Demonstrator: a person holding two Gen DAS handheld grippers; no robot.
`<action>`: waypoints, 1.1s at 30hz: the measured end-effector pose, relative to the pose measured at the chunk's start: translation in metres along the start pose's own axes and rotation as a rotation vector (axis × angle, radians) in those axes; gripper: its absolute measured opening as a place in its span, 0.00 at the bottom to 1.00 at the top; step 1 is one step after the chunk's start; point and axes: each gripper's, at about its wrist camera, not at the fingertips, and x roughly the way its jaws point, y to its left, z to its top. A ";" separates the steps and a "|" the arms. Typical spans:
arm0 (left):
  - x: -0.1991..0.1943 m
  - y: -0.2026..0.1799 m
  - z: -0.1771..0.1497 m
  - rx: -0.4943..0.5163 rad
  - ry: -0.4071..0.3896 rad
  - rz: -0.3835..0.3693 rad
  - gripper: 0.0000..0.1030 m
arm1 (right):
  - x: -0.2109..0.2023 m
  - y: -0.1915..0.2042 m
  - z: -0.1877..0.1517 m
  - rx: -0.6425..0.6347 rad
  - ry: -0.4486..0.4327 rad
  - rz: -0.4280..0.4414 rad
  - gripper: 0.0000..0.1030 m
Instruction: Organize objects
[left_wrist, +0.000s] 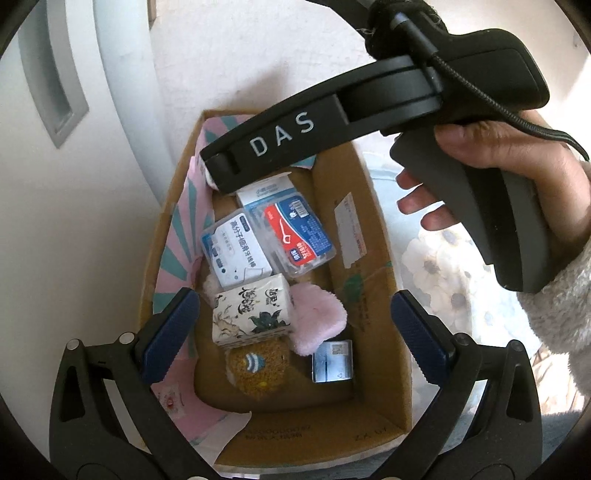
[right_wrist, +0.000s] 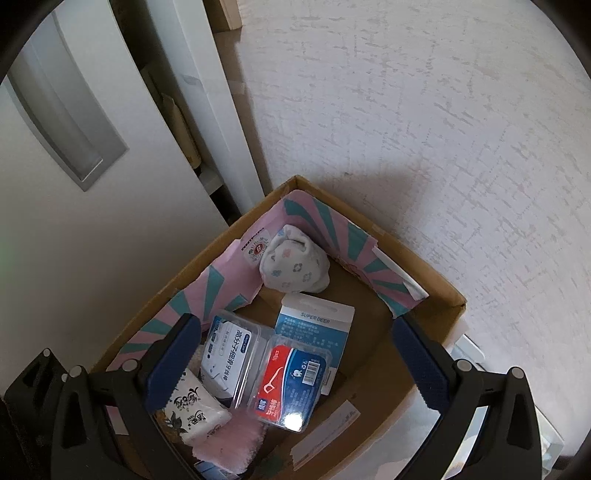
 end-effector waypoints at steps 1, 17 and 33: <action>-0.002 -0.001 0.000 0.005 -0.002 0.001 1.00 | -0.001 0.000 -0.001 -0.002 -0.002 -0.001 1.00; -0.063 -0.028 0.031 0.054 -0.131 -0.008 1.00 | -0.177 -0.013 -0.043 0.268 -0.214 -0.195 1.00; -0.105 -0.069 0.040 0.079 -0.261 -0.004 1.00 | -0.255 -0.023 -0.150 0.520 -0.339 -0.467 1.00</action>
